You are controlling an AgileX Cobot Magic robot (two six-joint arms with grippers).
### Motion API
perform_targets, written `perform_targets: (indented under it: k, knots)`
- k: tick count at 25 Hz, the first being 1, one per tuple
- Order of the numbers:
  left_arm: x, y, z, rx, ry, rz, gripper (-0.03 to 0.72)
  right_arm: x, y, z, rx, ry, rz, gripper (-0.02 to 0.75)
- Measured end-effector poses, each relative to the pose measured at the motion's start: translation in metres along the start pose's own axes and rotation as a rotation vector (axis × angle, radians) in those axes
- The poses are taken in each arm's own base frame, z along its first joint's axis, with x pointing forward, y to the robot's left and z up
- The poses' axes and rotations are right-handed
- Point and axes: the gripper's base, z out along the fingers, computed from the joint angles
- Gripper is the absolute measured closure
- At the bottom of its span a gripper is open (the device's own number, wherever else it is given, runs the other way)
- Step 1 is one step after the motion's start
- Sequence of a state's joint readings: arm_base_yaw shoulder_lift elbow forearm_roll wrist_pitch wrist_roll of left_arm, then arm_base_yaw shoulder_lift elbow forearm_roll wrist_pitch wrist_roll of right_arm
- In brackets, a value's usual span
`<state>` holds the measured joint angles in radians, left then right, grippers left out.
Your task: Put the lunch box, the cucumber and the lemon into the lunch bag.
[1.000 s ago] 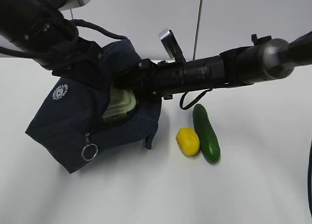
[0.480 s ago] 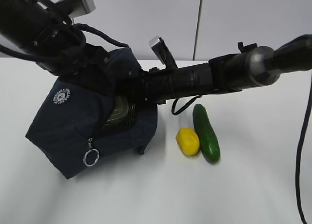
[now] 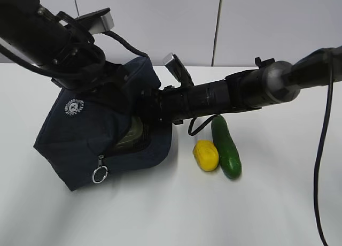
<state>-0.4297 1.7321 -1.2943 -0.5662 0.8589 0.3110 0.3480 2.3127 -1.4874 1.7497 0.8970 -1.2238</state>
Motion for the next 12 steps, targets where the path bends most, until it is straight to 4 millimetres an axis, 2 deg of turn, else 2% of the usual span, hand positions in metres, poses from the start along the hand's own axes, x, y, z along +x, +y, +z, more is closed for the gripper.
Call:
perform_targets:
  k: [12]
  knots:
    - [-0.0013,-0.0003,0.0,0.003,-0.014,-0.004,0.697,0.0036,-0.0041,0.0,0.045,0.04,-0.043,0.378]
